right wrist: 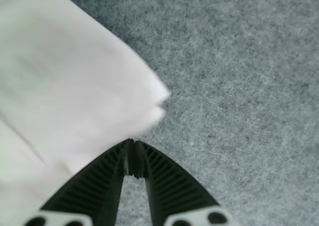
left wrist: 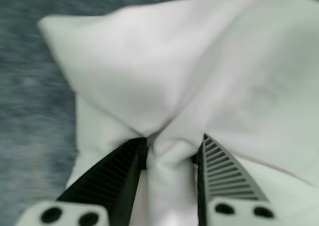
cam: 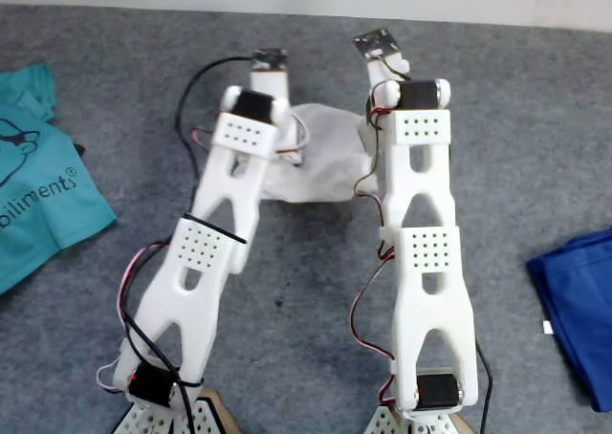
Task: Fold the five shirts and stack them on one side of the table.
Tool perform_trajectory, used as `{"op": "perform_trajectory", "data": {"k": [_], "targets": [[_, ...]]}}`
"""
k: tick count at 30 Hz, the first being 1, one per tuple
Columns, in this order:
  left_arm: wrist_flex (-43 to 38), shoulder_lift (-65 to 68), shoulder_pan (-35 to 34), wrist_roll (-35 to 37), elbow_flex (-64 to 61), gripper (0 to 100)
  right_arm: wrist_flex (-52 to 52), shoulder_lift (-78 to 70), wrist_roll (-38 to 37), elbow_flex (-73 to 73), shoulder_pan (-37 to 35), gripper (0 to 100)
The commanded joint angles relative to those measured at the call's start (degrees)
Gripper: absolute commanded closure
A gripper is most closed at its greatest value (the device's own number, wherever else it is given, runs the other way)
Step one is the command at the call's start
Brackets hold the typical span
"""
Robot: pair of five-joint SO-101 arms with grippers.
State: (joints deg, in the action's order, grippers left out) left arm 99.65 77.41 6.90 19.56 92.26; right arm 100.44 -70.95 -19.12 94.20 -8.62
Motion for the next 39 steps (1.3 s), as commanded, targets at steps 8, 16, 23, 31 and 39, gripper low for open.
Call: {"op": "perform_trajectory", "data": {"k": [8,16,23,31,39], "targets": [[0.88,-0.22,-0.22,-0.44,1.98,85,-7.52,9.36,10.11,6.99,-2.15,99.2],[0.88,-0.22,2.15,-0.62,1.98,85,-15.34,10.33,10.9,7.08,-9.98,99.2],[0.97,-0.22,3.82,-7.91,1.98,85,-20.0,3.47,10.99,7.08,-13.23,99.2],[1.23,-0.22,3.65,-8.0,1.98,85,-8.75,-2.42,10.55,7.08,-13.14,99.2],[1.67,-5.05,2.24,-8.09,1.27,85,0.84,-0.84,10.81,6.99,-11.3,99.2]]}}
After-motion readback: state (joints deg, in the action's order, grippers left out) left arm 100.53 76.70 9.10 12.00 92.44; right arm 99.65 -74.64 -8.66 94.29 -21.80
